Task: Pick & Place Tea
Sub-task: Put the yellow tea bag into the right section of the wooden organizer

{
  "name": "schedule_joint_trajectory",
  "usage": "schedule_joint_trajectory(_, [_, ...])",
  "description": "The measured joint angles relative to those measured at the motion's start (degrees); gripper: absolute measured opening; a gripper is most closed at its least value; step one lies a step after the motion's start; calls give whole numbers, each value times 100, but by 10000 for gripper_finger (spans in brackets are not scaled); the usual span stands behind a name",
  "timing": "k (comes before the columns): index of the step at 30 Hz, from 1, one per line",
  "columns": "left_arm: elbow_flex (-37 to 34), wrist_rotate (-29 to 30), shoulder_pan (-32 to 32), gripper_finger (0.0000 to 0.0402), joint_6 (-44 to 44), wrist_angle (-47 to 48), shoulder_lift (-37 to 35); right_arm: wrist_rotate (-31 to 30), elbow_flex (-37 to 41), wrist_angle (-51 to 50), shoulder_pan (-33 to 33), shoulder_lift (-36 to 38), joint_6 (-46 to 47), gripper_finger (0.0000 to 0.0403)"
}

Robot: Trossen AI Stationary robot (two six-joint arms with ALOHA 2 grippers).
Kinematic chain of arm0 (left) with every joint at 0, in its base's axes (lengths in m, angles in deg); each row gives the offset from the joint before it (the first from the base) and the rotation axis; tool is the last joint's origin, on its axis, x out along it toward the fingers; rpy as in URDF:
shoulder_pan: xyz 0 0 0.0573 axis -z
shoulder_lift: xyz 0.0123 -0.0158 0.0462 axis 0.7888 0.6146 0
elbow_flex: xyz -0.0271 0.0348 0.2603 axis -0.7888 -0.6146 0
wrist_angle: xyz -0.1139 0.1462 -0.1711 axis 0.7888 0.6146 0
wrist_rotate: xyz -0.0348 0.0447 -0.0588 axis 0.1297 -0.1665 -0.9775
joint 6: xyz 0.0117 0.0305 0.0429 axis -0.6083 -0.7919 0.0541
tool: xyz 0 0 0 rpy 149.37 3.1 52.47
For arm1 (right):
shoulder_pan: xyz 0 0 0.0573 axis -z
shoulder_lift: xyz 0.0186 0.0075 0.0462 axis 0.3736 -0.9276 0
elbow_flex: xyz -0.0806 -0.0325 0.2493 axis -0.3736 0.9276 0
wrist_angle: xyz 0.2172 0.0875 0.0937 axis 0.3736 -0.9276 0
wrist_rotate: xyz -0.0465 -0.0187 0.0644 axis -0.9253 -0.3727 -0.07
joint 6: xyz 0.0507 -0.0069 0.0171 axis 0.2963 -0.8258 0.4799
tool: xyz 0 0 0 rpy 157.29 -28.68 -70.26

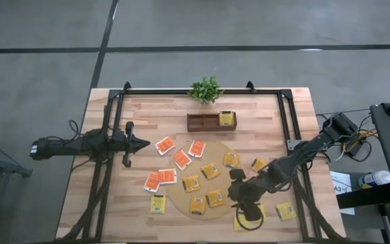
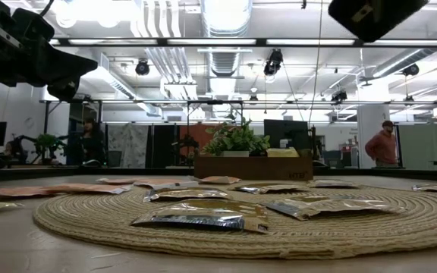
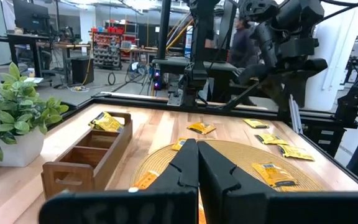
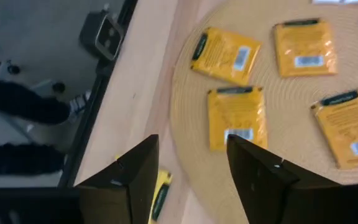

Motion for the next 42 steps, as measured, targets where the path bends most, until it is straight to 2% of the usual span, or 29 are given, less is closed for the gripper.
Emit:
schedule_joint_trajectory(6, [-1, 0, -1, 0, -1, 0, 0, 110, -179, -625, -246, -47, -43, 187])
schedule_joint_trajectory(12, [-2, 0, -2, 0, 0, 0, 0, 849, 10, -707, -579, -68, 39, 187])
schedule_joint_trajectory(19, [-1, 1, 0, 0, -1, -1, 0, 1236, 422, -693, -728, -95, 192, 187])
schedule_joint_trajectory(32, [-1, 1, 0, 0, -1, 0, -2, 1262, 861, -775, -791, -654, 739, 187])
schedule_joint_trajectory(37, [-1, 2, -2, 0, -1, 0, -2, 1190, 830, -936, -943, -686, 2318, 187])
schedule_joint_trajectory(42, [-1, 1, -1, 0, -1, 0, -2, 826, 709, -1256, -1056, -684, 5027, 187])
